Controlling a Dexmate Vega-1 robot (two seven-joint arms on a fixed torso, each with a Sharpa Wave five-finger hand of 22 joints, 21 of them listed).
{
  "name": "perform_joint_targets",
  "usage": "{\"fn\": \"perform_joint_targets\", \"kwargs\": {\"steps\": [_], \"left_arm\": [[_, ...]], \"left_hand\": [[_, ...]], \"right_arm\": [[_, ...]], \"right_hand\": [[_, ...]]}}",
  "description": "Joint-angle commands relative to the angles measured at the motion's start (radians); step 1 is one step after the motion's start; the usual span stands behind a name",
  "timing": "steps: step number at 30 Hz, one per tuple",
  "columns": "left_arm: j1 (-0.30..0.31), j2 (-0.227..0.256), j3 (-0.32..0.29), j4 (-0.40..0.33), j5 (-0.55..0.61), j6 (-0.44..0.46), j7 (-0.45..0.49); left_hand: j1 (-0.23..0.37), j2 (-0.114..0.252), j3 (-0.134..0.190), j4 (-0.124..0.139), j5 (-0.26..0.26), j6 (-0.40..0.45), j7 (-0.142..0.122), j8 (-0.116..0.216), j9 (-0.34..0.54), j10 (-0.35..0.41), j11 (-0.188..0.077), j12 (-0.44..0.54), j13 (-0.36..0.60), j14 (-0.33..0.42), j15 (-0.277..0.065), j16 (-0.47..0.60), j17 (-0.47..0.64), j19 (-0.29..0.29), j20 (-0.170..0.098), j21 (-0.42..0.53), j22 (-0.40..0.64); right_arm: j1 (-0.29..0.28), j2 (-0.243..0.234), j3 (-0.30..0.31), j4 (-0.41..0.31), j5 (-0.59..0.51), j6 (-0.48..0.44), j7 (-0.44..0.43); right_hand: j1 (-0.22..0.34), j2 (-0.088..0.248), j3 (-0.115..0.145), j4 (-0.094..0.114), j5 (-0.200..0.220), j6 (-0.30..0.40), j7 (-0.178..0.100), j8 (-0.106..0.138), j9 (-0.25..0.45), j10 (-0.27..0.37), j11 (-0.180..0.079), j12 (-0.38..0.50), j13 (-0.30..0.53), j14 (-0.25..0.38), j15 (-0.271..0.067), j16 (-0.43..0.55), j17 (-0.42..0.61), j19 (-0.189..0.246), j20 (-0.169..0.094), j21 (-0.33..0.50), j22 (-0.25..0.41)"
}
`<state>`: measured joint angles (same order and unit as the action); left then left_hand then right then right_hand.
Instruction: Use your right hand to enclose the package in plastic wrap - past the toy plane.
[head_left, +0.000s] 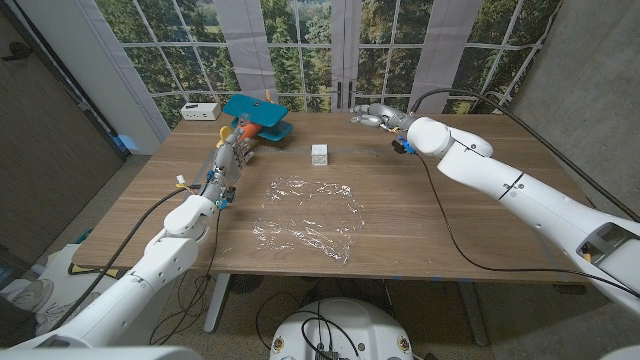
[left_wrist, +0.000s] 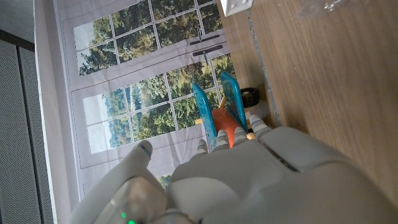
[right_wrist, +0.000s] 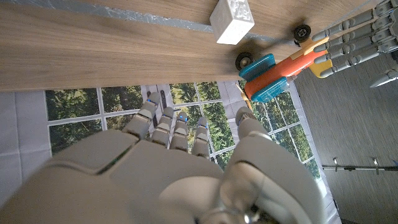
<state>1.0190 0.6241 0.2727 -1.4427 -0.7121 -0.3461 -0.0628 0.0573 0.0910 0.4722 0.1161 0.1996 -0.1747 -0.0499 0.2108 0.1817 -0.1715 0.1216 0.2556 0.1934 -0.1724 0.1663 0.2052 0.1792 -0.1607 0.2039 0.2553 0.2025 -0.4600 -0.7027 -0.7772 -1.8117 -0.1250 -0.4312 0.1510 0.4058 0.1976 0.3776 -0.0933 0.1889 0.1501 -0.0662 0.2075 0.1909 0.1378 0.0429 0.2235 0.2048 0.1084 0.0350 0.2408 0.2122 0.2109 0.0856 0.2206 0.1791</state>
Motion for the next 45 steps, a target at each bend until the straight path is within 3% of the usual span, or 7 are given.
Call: {"fn": "perform_joint_targets", "kwargs": {"steps": [1, 22, 45], "left_arm": [[0.000, -0.012, -0.001, 0.012, -0.003, -0.010, -0.003], [0.032, -0.017, -0.021, 0.009, -0.013, -0.035, 0.015], [0.051, -0.026, -0.038, 0.025, -0.026, -0.047, 0.028]], "left_hand": [[0.011, 0.000, 0.001, -0.004, -0.001, -0.062, 0.004, -0.004, 0.002, -0.034, 0.002, -0.002, 0.001, -0.028, 0.007, -0.001, 0.003, 0.001, 0.007, 0.005, 0.001], [0.012, -0.001, 0.001, -0.006, -0.002, -0.059, 0.004, -0.007, 0.002, -0.040, 0.001, -0.009, 0.002, -0.026, 0.007, -0.004, 0.004, 0.002, 0.007, 0.004, 0.002], [0.013, 0.000, 0.001, -0.008, -0.002, -0.086, 0.003, -0.020, 0.002, -0.061, -0.004, -0.021, 0.003, -0.023, 0.009, -0.008, 0.005, 0.001, 0.008, 0.001, 0.002]], "right_arm": [[0.077, 0.036, -0.068, 0.037, -0.081, -0.028, 0.082], [0.188, 0.138, -0.185, 0.157, -0.212, -0.020, 0.179], [0.260, 0.236, -0.251, 0.302, -0.272, -0.002, 0.219]], "right_hand": [[0.014, -0.001, 0.010, 0.005, 0.004, 0.003, -0.002, -0.001, 0.002, 0.003, -0.008, -0.001, 0.003, 0.000, -0.008, 0.006, 0.005, 0.002, -0.008, 0.000, 0.004], [0.024, -0.001, 0.024, 0.014, 0.005, -0.005, -0.003, -0.006, 0.003, 0.000, -0.015, -0.004, 0.004, 0.003, -0.018, 0.009, 0.008, 0.005, -0.010, 0.000, 0.004], [0.032, -0.005, 0.035, 0.024, 0.003, -0.021, -0.009, -0.013, 0.004, -0.010, -0.024, -0.010, 0.005, -0.003, -0.032, 0.008, 0.012, 0.005, -0.018, -0.002, 0.004]]}}
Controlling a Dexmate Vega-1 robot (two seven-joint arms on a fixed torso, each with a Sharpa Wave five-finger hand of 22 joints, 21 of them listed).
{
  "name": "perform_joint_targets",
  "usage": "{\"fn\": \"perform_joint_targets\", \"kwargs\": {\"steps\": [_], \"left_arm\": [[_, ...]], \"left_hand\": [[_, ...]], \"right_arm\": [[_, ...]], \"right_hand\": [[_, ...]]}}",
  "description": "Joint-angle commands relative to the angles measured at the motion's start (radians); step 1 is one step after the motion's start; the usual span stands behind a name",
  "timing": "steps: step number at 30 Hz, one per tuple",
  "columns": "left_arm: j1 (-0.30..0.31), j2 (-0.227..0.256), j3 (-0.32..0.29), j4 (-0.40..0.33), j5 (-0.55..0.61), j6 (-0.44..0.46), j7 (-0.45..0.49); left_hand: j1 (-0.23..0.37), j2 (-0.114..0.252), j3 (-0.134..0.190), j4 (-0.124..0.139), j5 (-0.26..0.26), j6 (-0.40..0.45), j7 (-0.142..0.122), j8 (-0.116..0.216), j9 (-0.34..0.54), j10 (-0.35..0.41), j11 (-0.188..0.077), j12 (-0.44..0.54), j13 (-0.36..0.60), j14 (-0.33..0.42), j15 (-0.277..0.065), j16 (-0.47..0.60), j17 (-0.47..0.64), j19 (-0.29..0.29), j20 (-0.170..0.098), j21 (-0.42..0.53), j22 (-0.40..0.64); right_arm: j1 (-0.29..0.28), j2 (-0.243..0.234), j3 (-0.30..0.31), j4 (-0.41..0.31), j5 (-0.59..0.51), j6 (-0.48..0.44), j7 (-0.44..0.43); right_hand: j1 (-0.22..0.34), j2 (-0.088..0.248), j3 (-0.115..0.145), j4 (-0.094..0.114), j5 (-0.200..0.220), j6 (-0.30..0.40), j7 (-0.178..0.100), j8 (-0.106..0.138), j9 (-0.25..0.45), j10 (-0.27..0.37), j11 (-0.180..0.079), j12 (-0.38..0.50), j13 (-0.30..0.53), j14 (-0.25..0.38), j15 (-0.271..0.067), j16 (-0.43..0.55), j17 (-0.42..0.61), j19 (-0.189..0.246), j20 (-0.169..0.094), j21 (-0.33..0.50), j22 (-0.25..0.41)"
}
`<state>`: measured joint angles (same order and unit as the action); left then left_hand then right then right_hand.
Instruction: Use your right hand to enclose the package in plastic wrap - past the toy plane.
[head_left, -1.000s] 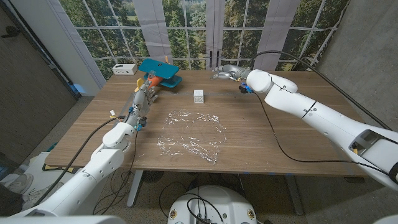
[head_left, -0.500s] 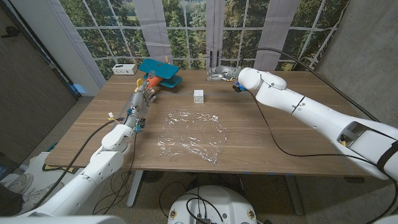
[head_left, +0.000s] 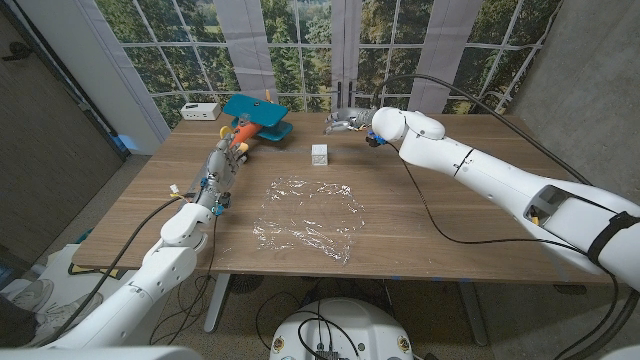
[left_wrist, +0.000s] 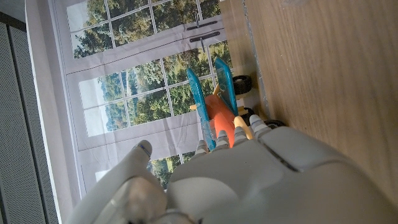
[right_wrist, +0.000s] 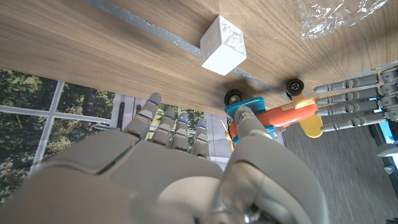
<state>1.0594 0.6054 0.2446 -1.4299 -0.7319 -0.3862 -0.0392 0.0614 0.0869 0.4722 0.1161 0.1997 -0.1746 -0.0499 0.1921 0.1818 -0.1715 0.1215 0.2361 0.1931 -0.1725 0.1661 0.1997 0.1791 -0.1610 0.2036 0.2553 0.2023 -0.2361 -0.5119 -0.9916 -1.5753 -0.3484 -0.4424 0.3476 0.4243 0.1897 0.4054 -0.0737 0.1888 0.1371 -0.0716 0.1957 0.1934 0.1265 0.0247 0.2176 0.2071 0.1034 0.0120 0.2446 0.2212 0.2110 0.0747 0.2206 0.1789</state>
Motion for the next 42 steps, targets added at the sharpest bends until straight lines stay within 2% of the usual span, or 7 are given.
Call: {"fn": "perform_joint_targets", "kwargs": {"steps": [1, 7, 12, 20, 35, 42], "left_arm": [[0.011, -0.007, -0.011, 0.013, -0.007, -0.007, 0.004], [0.004, -0.010, -0.011, 0.024, -0.012, -0.004, -0.001], [-0.006, -0.009, -0.010, 0.035, -0.013, -0.001, -0.009], [-0.018, -0.008, -0.008, 0.043, -0.014, 0.008, -0.013], [0.003, -0.012, -0.014, 0.019, -0.001, 0.009, 0.035], [0.011, -0.009, -0.018, 0.011, -0.001, 0.009, 0.040]], "left_hand": [[0.009, 0.004, 0.001, -0.008, -0.002, -0.086, 0.004, -0.002, 0.002, -0.063, -0.004, -0.003, 0.003, -0.022, 0.009, -0.002, 0.005, 0.002, 0.008, 0.002, 0.002], [0.009, 0.004, 0.001, -0.008, -0.002, -0.088, 0.002, -0.002, 0.002, -0.067, -0.003, -0.005, 0.004, -0.021, 0.009, -0.002, 0.005, 0.003, 0.008, 0.002, 0.003], [0.008, 0.004, 0.001, -0.007, -0.002, -0.096, 0.002, -0.005, 0.003, -0.068, -0.005, -0.007, 0.004, -0.020, 0.009, -0.003, 0.005, 0.003, 0.009, 0.001, 0.003], [0.007, 0.004, 0.001, -0.007, -0.002, -0.099, 0.002, -0.006, 0.003, -0.070, -0.005, -0.008, 0.004, -0.018, 0.011, -0.003, 0.006, 0.003, 0.009, 0.001, 0.003], [0.007, 0.007, 0.002, -0.006, -0.002, -0.098, 0.003, -0.004, 0.003, -0.065, -0.004, -0.007, 0.005, -0.018, 0.011, -0.004, 0.006, 0.003, 0.009, 0.001, 0.004], [0.008, 0.009, 0.003, -0.006, -0.002, -0.098, 0.002, -0.003, 0.003, -0.063, -0.006, -0.007, 0.005, -0.018, 0.011, -0.005, 0.006, 0.003, 0.008, 0.000, 0.004]], "right_arm": [[0.039, 0.049, -0.041, 0.072, -0.052, 0.007, 0.026], [0.060, 0.070, -0.063, 0.110, -0.063, 0.009, 0.050], [0.076, 0.084, -0.079, 0.134, -0.071, 0.001, 0.070], [0.101, 0.106, -0.110, 0.176, -0.087, 0.020, 0.094], [0.152, 0.158, -0.166, 0.262, -0.120, 0.065, 0.150], [0.172, 0.187, -0.198, 0.308, -0.153, 0.076, 0.159]], "right_hand": [[0.017, 0.003, 0.010, 0.003, 0.003, -0.010, -0.001, -0.001, 0.002, 0.002, -0.005, -0.004, 0.003, 0.003, -0.008, 0.005, 0.002, 0.006, -0.005, -0.001, 0.004], [0.032, 0.000, 0.019, -0.004, 0.004, -0.025, 0.001, -0.006, 0.002, 0.001, -0.006, -0.005, 0.003, 0.006, -0.010, 0.004, -0.001, 0.012, -0.005, 0.000, 0.004], [0.036, -0.015, 0.016, -0.008, 0.000, -0.065, 0.003, -0.016, 0.002, -0.022, -0.005, -0.014, 0.004, -0.007, -0.008, -0.003, -0.003, 0.008, -0.001, -0.003, 0.004], [0.039, -0.023, 0.013, -0.012, -0.001, -0.084, 0.007, -0.017, 0.002, -0.026, -0.003, -0.015, 0.004, -0.010, -0.003, -0.006, -0.005, 0.006, 0.006, -0.004, 0.003], [0.028, -0.065, -0.015, -0.024, -0.012, -0.126, 0.016, -0.016, 0.002, -0.065, 0.002, -0.025, 0.005, -0.037, 0.003, -0.022, -0.011, -0.009, 0.018, -0.012, 0.003], [0.031, -0.076, -0.021, -0.032, -0.014, -0.143, 0.016, -0.017, 0.002, -0.082, -0.003, -0.028, 0.005, -0.045, -0.002, -0.027, -0.014, -0.013, 0.020, -0.014, 0.003]]}}
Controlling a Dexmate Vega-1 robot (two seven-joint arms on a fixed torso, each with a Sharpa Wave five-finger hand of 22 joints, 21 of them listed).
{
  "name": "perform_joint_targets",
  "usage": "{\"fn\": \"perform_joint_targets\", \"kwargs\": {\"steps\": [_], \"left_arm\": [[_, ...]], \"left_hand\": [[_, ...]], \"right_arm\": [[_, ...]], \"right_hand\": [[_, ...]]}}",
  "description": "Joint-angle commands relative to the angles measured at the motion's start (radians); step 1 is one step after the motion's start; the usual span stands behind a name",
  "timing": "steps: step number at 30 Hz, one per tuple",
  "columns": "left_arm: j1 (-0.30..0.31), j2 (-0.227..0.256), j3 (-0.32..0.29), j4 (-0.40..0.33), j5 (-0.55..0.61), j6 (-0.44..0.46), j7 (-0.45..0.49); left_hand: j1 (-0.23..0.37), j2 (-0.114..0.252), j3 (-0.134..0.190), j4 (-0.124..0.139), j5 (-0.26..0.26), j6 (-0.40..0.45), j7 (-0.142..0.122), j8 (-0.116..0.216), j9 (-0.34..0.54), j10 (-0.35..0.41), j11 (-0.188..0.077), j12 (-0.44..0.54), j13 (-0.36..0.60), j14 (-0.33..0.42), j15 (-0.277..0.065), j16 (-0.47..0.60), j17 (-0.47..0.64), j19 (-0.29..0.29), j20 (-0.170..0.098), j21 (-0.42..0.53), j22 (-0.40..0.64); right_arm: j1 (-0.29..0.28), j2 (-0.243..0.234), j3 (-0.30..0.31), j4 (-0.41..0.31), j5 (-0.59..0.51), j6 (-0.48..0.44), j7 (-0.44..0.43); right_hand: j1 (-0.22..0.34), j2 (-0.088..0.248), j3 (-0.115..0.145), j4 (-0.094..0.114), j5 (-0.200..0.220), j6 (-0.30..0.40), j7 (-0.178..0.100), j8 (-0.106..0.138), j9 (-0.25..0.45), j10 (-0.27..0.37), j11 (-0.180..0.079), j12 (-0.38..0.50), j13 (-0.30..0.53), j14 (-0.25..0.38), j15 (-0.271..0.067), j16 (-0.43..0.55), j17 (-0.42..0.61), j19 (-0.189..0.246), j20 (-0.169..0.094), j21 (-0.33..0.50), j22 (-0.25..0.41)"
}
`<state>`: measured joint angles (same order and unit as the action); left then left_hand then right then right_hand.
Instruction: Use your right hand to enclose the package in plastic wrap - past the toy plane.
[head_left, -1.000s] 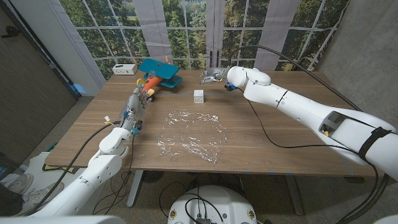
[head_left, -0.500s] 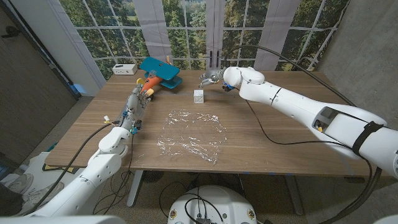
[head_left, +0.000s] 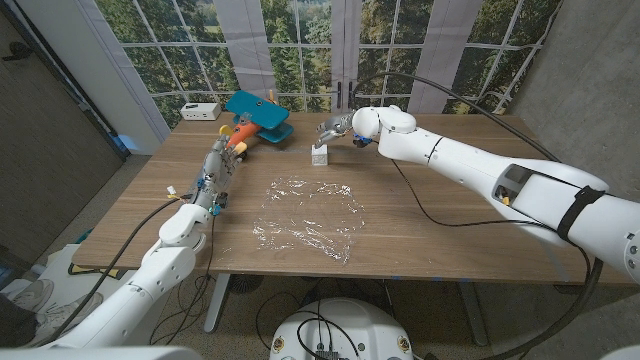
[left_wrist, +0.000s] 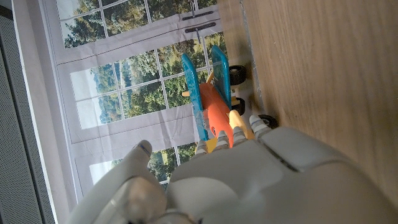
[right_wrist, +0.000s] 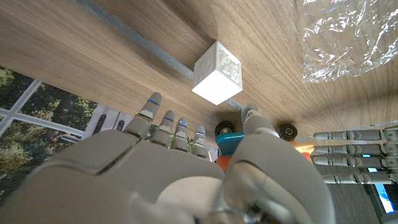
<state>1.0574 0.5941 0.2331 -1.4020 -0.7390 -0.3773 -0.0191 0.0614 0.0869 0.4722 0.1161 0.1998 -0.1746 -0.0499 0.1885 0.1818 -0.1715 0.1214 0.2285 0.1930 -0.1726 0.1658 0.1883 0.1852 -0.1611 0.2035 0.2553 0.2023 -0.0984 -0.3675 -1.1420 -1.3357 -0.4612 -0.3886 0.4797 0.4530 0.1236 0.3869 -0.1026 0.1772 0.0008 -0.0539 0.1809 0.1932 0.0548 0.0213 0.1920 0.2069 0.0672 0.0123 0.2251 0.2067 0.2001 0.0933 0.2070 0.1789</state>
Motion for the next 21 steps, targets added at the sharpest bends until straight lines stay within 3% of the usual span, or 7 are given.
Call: {"fn": "perform_joint_targets", "kwargs": {"steps": [1, 10, 21], "left_arm": [[0.014, 0.002, -0.006, -0.018, 0.007, 0.000, 0.021], [0.018, 0.003, -0.008, -0.026, 0.007, 0.001, 0.026], [0.027, 0.003, -0.013, -0.035, 0.009, 0.000, 0.038]], "left_hand": [[0.008, 0.009, 0.003, -0.006, -0.002, -0.097, 0.003, 0.001, 0.003, -0.064, -0.006, 0.000, 0.005, -0.018, 0.011, 0.007, 0.000, 0.003, 0.009, 0.000, 0.004], [0.008, 0.010, 0.004, -0.007, -0.003, -0.098, 0.002, 0.001, 0.003, -0.063, -0.005, -0.001, 0.005, -0.017, 0.012, 0.006, 0.000, 0.003, 0.009, 0.000, 0.004], [0.008, 0.010, 0.004, -0.007, -0.003, -0.097, 0.002, 0.002, 0.003, -0.062, -0.003, -0.002, 0.005, -0.017, 0.012, 0.005, 0.000, 0.004, 0.009, -0.001, 0.004]], "right_arm": [[0.036, 0.046, -0.051, 0.074, -0.043, 0.026, 0.028], [0.052, 0.066, -0.075, 0.111, -0.069, 0.037, 0.041], [0.079, 0.119, -0.109, 0.204, -0.094, 0.067, 0.047]], "right_hand": [[0.003, -0.011, -0.003, -0.004, -0.003, -0.010, -0.001, -0.002, 0.002, -0.010, 0.001, -0.002, 0.005, -0.009, -0.002, -0.008, 0.000, -0.002, 0.002, -0.001, 0.003], [0.011, -0.011, -0.003, -0.012, -0.002, -0.021, 0.000, -0.002, 0.002, -0.011, 0.001, 0.000, 0.005, -0.009, -0.005, -0.009, -0.002, 0.000, 0.001, 0.000, 0.003], [0.027, -0.008, 0.001, -0.023, 0.000, -0.026, 0.004, 0.002, 0.002, -0.016, 0.002, 0.001, 0.005, -0.001, -0.007, -0.008, -0.005, 0.009, 0.003, 0.003, 0.002]]}}
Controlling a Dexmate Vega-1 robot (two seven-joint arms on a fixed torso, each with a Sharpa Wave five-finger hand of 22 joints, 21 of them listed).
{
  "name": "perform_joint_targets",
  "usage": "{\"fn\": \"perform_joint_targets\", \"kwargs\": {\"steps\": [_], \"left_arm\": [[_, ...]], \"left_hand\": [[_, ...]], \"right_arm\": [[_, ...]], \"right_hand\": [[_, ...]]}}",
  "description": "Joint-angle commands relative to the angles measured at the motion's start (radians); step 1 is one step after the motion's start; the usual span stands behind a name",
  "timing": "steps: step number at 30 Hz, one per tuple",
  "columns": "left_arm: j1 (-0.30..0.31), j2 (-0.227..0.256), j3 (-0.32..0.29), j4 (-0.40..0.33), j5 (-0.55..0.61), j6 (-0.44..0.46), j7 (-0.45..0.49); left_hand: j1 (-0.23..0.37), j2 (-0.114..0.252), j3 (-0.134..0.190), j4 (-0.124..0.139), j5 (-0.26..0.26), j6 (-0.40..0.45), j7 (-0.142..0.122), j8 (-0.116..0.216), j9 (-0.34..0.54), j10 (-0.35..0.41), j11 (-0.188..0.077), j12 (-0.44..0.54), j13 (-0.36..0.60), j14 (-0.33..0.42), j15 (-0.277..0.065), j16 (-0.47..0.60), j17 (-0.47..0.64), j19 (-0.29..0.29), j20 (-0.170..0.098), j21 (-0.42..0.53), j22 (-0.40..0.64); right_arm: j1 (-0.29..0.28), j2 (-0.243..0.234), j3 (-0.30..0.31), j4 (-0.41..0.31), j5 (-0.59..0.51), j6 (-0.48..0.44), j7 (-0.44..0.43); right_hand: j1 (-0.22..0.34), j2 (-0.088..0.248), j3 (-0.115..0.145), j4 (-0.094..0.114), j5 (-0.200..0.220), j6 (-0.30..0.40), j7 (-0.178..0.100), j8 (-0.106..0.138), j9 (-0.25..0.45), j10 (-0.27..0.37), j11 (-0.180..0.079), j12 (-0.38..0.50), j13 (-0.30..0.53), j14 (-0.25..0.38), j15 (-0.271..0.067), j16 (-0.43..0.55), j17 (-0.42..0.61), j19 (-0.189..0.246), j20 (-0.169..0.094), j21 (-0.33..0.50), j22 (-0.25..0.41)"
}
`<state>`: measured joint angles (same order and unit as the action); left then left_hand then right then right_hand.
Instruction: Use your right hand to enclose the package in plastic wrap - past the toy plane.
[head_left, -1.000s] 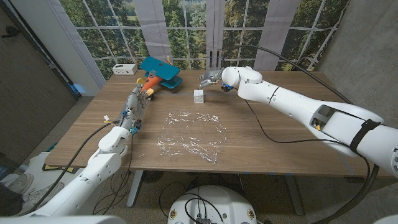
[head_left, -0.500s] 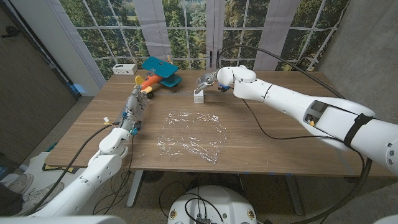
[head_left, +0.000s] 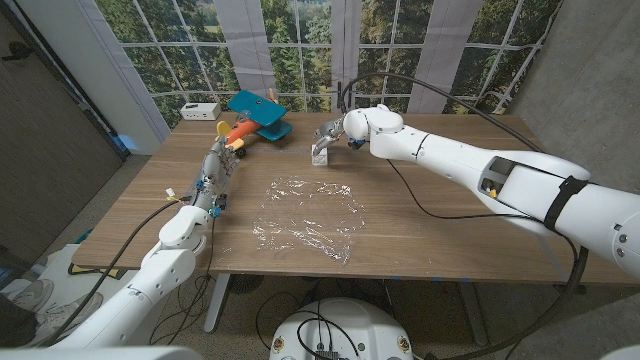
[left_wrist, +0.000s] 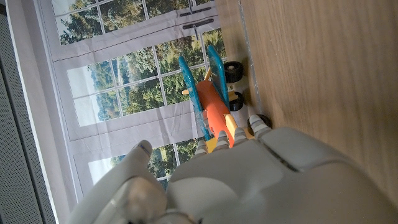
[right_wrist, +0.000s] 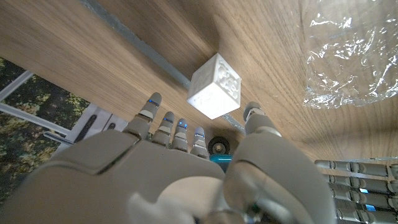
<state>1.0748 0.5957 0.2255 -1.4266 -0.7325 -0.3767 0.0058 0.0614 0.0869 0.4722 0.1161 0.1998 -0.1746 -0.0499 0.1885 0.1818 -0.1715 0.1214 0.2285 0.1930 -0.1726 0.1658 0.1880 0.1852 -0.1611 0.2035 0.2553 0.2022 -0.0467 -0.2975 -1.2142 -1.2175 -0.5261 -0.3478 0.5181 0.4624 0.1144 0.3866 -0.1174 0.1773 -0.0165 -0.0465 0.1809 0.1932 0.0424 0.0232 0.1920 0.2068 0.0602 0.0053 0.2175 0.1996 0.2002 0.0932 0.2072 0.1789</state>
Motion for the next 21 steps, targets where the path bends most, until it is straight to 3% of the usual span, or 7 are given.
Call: {"fn": "perform_joint_targets", "kwargs": {"steps": [1, 14, 17, 21], "left_arm": [[0.011, 0.001, -0.006, -0.012, 0.001, 0.000, 0.013], [0.008, 0.001, -0.007, -0.007, 0.000, -0.001, 0.008], [0.003, 0.001, -0.006, -0.003, -0.001, 0.001, 0.004], [-0.004, 0.000, -0.004, 0.002, -0.003, 0.005, 0.000]], "left_hand": [[0.008, 0.010, 0.004, -0.007, -0.003, -0.097, 0.003, 0.002, 0.003, -0.062, -0.004, -0.001, 0.005, -0.017, 0.012, 0.006, 0.000, 0.004, 0.009, -0.001, 0.004], [0.007, 0.009, 0.004, -0.007, -0.004, -0.097, 0.002, 0.002, 0.003, -0.061, -0.007, -0.002, 0.005, -0.016, 0.012, 0.005, 0.001, 0.003, 0.009, -0.001, 0.005], [0.007, 0.009, 0.004, -0.007, -0.004, -0.096, 0.002, 0.002, 0.003, -0.060, -0.004, -0.002, 0.005, -0.016, 0.012, 0.005, 0.001, 0.003, 0.009, -0.002, 0.005], [0.007, 0.009, 0.004, -0.007, -0.004, -0.097, 0.002, 0.002, 0.003, -0.060, -0.005, -0.002, 0.006, -0.016, 0.012, 0.005, 0.001, 0.004, 0.009, -0.002, 0.005]], "right_arm": [[0.029, 0.054, -0.038, 0.097, -0.029, 0.031, 0.006], [0.056, 0.115, -0.066, 0.220, -0.031, 0.057, -0.004], [0.051, 0.113, -0.067, 0.218, -0.036, 0.042, -0.021], [0.040, 0.105, -0.067, 0.204, -0.042, 0.028, -0.046]], "right_hand": [[0.020, 0.002, 0.003, -0.010, 0.001, -0.009, -0.004, 0.002, 0.002, -0.002, -0.001, 0.002, 0.005, 0.008, -0.001, 0.000, 0.002, 0.009, 0.003, 0.003, 0.002], [0.051, 0.012, 0.013, -0.027, 0.004, -0.001, 0.002, 0.012, 0.002, 0.008, -0.005, 0.008, 0.004, 0.026, -0.014, 0.004, -0.001, 0.026, -0.004, 0.007, 0.002], [0.068, 0.021, 0.017, -0.032, 0.004, 0.037, 0.008, 0.027, 0.003, 0.032, -0.009, 0.019, 0.004, 0.042, -0.022, 0.008, -0.002, 0.038, -0.014, 0.010, 0.002], [0.104, 0.051, 0.026, -0.029, 0.002, 0.150, 0.027, 0.063, 0.007, 0.089, -0.019, 0.038, 0.004, 0.092, -0.047, 0.024, 0.002, 0.076, -0.029, 0.019, 0.002]]}}
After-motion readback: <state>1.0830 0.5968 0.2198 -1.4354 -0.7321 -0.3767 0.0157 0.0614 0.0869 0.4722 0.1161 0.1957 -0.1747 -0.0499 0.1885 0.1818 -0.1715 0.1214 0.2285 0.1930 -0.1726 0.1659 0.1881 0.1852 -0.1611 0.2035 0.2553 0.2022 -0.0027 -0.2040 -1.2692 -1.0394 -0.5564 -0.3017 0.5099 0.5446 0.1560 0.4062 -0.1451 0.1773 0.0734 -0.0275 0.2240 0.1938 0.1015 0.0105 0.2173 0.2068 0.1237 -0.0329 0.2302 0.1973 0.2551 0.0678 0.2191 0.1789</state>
